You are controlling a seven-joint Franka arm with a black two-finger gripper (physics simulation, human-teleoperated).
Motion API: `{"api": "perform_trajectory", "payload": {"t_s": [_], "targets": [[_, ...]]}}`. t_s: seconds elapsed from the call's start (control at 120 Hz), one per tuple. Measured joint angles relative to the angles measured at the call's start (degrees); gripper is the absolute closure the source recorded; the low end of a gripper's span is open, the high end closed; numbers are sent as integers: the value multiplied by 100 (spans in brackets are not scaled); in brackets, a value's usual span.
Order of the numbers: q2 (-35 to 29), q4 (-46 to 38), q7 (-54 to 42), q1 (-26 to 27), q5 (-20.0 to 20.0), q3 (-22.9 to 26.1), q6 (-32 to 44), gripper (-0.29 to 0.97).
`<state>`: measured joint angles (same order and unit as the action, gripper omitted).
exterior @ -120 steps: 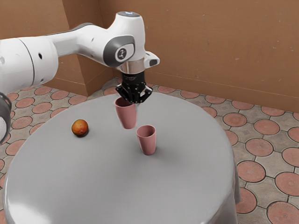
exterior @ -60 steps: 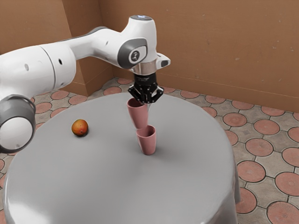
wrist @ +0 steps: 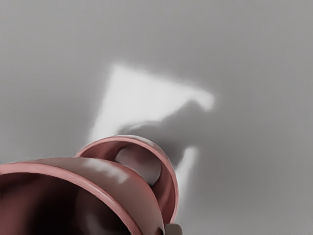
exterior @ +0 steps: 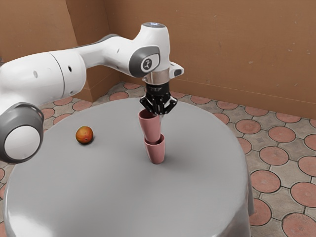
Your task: Place the left cup onto the right cup
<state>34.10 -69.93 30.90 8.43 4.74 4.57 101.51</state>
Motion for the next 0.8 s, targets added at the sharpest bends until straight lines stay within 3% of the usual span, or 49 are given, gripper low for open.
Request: {"api": "perform_trajectory", "payload": {"t_s": [0.3,0.542,0.8], "targets": [[77,-56,38,1,-6,24,58,78],[-21,-116,40,34,24,18,138,30],[-680,-489,45,96,31,6,165,9]]}}
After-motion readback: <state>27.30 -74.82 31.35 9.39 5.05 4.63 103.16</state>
